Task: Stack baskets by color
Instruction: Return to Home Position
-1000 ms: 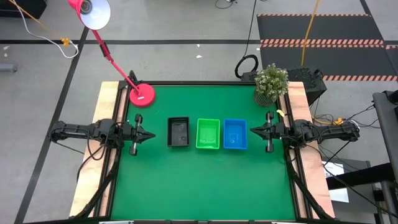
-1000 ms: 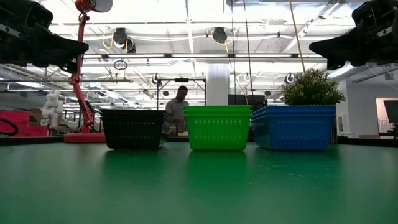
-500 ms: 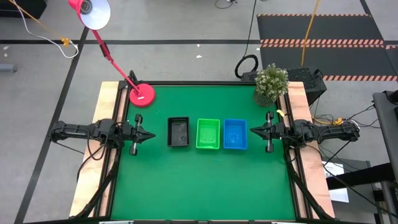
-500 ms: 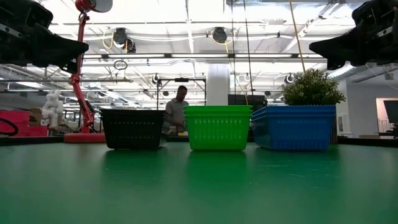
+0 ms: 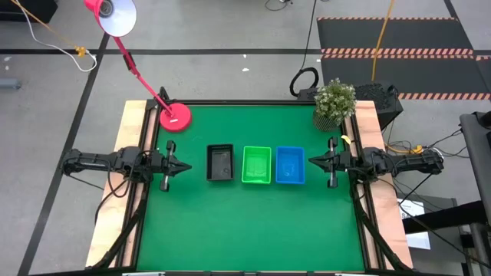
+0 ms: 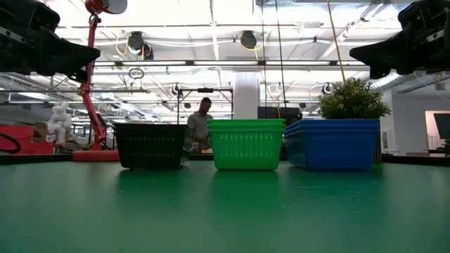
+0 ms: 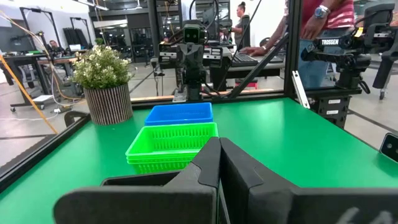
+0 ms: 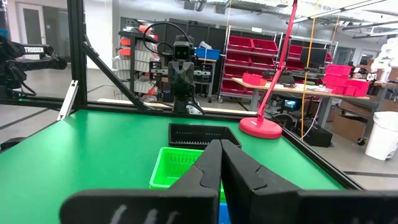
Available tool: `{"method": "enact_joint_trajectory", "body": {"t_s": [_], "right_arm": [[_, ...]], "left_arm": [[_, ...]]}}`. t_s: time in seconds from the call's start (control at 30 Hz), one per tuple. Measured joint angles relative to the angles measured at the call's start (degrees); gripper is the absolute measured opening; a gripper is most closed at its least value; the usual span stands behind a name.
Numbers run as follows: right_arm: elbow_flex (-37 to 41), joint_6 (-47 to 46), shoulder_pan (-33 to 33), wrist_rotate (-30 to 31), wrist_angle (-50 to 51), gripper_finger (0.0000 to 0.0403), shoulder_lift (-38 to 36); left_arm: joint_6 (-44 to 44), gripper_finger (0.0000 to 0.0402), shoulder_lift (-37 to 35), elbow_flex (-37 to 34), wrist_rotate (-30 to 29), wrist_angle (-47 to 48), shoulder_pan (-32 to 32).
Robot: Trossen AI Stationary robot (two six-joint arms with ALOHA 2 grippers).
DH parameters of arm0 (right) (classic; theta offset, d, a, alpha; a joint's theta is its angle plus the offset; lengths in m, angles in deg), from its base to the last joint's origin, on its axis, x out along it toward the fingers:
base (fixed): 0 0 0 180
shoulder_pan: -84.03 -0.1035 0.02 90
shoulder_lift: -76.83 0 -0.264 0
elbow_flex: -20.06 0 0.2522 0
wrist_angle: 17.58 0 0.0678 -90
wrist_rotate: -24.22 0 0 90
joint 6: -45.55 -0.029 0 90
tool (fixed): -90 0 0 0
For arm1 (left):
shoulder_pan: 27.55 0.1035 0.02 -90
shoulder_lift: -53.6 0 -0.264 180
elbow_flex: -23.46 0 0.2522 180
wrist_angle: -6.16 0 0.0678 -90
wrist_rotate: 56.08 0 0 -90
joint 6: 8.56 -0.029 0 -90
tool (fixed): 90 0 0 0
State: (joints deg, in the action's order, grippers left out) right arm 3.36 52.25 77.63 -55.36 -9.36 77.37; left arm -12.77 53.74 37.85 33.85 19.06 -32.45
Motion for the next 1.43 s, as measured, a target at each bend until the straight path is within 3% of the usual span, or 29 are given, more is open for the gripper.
{"method": "enact_joint_trajectory", "body": {"t_s": [1.43], "right_arm": [[0.0, 0.0, 0.0, -0.01, 0.0, 0.0, -0.01]], "left_arm": [[-0.02, 0.0008, 0.01, -0.02, 0.0, -0.01, 0.0]]}}
